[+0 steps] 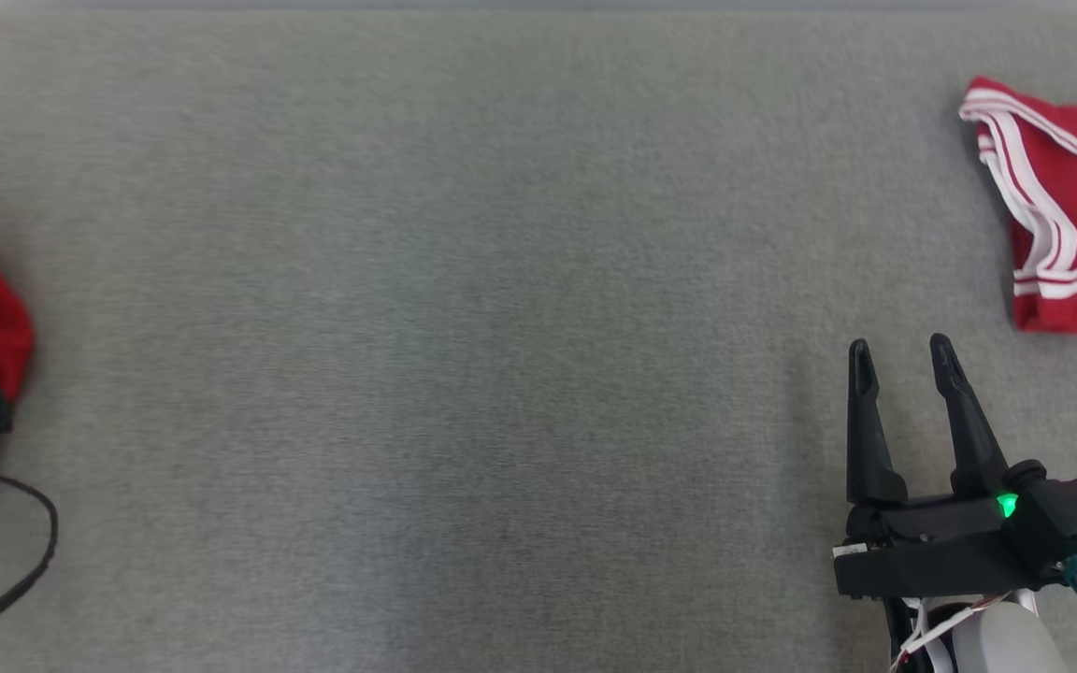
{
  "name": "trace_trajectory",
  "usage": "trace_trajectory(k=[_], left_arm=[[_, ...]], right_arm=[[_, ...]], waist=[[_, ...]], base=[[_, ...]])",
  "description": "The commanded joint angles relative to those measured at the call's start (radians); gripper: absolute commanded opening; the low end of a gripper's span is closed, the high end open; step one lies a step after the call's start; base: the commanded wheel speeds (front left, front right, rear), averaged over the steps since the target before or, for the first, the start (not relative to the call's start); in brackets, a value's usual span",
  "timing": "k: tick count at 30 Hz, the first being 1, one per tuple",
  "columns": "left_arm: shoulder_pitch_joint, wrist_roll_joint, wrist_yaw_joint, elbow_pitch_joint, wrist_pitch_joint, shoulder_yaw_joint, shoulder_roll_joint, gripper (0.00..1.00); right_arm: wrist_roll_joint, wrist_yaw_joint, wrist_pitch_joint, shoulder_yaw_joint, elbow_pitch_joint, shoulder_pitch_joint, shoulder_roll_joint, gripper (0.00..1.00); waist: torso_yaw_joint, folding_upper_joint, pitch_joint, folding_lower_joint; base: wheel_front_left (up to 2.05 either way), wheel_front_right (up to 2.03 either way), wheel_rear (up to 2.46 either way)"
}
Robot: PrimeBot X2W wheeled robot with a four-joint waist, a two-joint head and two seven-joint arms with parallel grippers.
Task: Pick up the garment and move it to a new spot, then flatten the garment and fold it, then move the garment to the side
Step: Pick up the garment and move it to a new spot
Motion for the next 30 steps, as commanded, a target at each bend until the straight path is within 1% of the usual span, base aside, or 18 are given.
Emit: trace_trajectory(k=[1,4,6,8,13,15,18,19,20,22,25,28,30], left_arm=[[-0.024,-0.023,0.003,0.052,0.025,-0.006,0.016,1.00],[-0.045,-0.031,0.003,0.098,0.040,-0.015,0.026,1.00],[-0.055,-0.039,0.003,0.160,0.079,-0.013,0.033,1.00],[-0.070,-0.040,0.018,0.213,0.116,-0.014,0.043,1.00],[-0.096,-0.070,0.055,0.342,0.245,-0.001,0.034,1.00],[-0.101,-0.080,0.065,0.368,0.280,0.002,0.031,1.00],[-0.108,-0.091,0.067,0.391,0.315,0.005,0.026,1.00],[-0.108,-0.090,0.066,0.393,0.318,0.003,0.026,0.45],[-0.108,-0.090,0.064,0.392,0.309,0.000,0.027,0.00],[-0.113,-0.090,0.055,0.391,0.297,-0.005,0.022,0.00],[-0.127,-0.072,0.048,0.369,0.248,-0.025,0.029,0.00],[-0.169,-0.056,0.035,0.331,0.187,-0.050,0.036,0.00],[-0.201,-0.035,0.024,0.287,0.123,-0.081,0.032,0.00]], right_arm=[[-0.005,-0.002,-0.001,0.003,-0.007,-0.007,0.001,1.00],[-0.010,-0.002,-0.001,0.005,-0.006,-0.012,0.001,1.00],[-0.012,-0.002,-0.001,0.009,-0.007,-0.015,0.001,1.00],[-0.012,-0.002,-0.001,0.012,-0.005,-0.017,0.001,1.00],[-0.019,-0.002,-0.001,0.018,0.001,-0.011,0.001,1.00],[-0.024,-0.002,-0.001,0.021,0.003,-0.010,0.001,1.00],[-0.027,-0.002,-0.001,0.024,0.007,-0.011,0.001,1.00],[-0.027,-0.002,-0.001,0.025,0.009,-0.011,0.001,1.00],[-0.028,-0.002,-0.001,0.026,0.010,-0.011,0.001,1.00],[-0.031,-0.002,-0.001,0.024,0.014,-0.007,0.001,1.00],[-0.029,-0.002,-0.001,0.022,0.019,0.004,0.001,1.00],[-0.025,-0.002,-0.001,0.022,0.023,0.018,0.001,1.00],[-0.021,-0.002,-0.001,0.023,0.027,0.022,0.001,1.00]], waist=[[-0.056,-0.0002,0.060,-0.0002],[-0.057,-0.0002,0.064,-0.0002],[-0.057,-0.0002,0.065,-0.0002],[-0.057,-0.0002,0.064,-0.0002],[-0.051,-0.0002,0.057,-0.0002],[-0.049,-0.0002,0.053,-0.0002],[-0.049,-0.0002,0.048,-0.0002],[-0.049,-0.0002,0.046,-0.0002],[-0.049,-0.0002,0.043,-0.0002],[-0.046,-0.0002,0.036,-0.0002],[-0.037,-0.0002,0.021,-0.0002],[-0.021,-0.0002,-0.001,-0.0002],[-0.004,-0.0002,-0.029,-0.0002]], base=[[0.00,0.00,0.00],[0.00,0.00,0.00],[0.00,0.00,0.00],[0.00,0.00,0.00],[0.00,0.00,0.00],[0.00,0.00,0.00],[0.00,0.00,0.00],[0.00,0.00,0.00],[0.00,0.00,0.00],[0.00,0.00,0.00],[0.00,0.00,0.00],[0.00,0.00,0.00],[0.00,0.00,0.00]])
